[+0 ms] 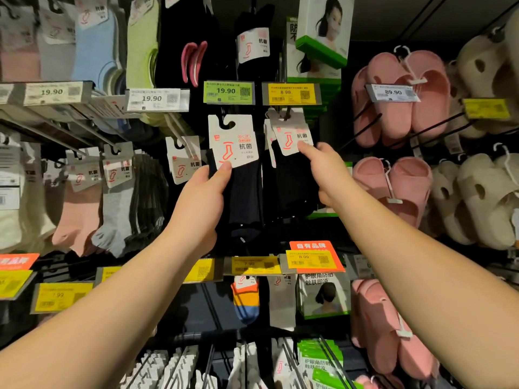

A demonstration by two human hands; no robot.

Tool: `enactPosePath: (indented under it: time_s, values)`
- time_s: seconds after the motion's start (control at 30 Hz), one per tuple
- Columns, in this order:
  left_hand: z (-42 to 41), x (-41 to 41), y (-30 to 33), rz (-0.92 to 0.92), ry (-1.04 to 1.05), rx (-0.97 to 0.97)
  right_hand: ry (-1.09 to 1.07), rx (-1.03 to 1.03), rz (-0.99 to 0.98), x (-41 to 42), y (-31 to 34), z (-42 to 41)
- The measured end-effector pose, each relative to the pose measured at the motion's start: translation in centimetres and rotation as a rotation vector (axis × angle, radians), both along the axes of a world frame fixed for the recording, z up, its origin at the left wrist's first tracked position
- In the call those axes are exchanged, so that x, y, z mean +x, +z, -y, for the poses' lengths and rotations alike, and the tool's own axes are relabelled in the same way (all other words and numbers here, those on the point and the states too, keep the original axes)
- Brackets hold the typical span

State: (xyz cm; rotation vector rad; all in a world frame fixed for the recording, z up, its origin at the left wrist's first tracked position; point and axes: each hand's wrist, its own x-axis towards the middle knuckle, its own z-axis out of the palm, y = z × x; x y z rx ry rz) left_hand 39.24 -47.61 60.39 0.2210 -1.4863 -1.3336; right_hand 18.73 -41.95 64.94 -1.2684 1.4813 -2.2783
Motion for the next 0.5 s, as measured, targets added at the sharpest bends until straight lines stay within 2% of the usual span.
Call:
enactPosePath:
  time_s: [0.2,0.3,0.4,0.5]
  values:
    - [-0.4,-0.1,0.2,0.000,-0.002,0.020,-0.092,0.135,-0.047,-0.8,-0.4,0.9]
    - [-0.4,-0.3,0.4,0.005,-0.011,0.035,-0.183,0.222,-0.096,-0.8,-0.4,1.1]
    - [-0.6,-0.6,0.4,-0.005,-0.050,0.054,-0.354,0.344,-0.226,-1.0,-0.8,0.6]
    - [-0.5,-1.3,0.3,0.003,-0.082,0.068,-0.506,0.232,-0.341,-1.3,-1.4,-0.4]
